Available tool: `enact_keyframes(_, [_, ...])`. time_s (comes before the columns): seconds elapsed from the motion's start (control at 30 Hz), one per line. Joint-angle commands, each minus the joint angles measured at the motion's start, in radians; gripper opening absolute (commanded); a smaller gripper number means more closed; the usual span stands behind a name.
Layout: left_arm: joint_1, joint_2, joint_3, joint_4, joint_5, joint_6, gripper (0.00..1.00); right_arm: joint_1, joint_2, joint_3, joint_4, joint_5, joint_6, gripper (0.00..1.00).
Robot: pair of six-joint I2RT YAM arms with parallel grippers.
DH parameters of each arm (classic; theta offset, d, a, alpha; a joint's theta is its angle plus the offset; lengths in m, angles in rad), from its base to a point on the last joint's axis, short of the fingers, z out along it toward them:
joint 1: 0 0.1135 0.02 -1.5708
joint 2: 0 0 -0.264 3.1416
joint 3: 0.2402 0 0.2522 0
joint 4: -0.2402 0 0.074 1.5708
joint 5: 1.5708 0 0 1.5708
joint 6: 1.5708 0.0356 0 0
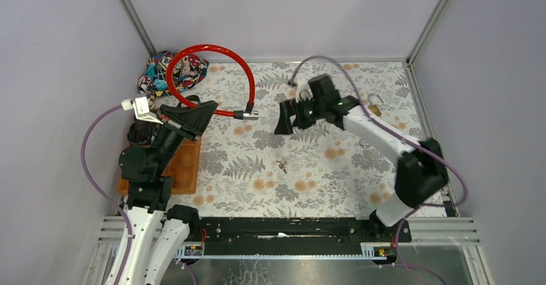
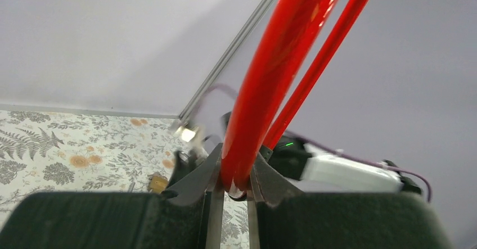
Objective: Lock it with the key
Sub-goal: Place the key at the center of the board, then place the lock at the center of the board.
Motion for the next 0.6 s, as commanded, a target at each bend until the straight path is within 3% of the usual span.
enact_keyframes(0.0, [0.002, -0.004, -0.007, 0.051, -0.026, 0.019, 0.00, 0.036, -0.283, 0.150, 0.051, -0.062, -0.030, 1.00])
enact_keyframes(0.13, [0.003, -0.003, -0.012, 0.062, -0.015, 0.020, 0.00, 0.101, -0.397, 0.142, 0.328, -0.086, 0.042, 1.00])
enact_keyframes(0.23, [0.003, -0.001, -0.011, 0.061, -0.001, 0.024, 0.00, 0.135, -0.382, 0.179, 0.462, -0.057, 0.098, 1.00])
enact_keyframes(0.5, [0.003, -0.006, -0.022, 0.056, 0.051, 0.041, 0.00, 0.211, -0.219, 0.408, 0.453, 0.030, 0.078, 1.00])
enact_keyframes(0.57, [0.003, -0.012, -0.036, 0.055, 0.066, 0.049, 0.00, 0.212, -0.194, 0.447, 0.430, 0.063, 0.077, 0.95])
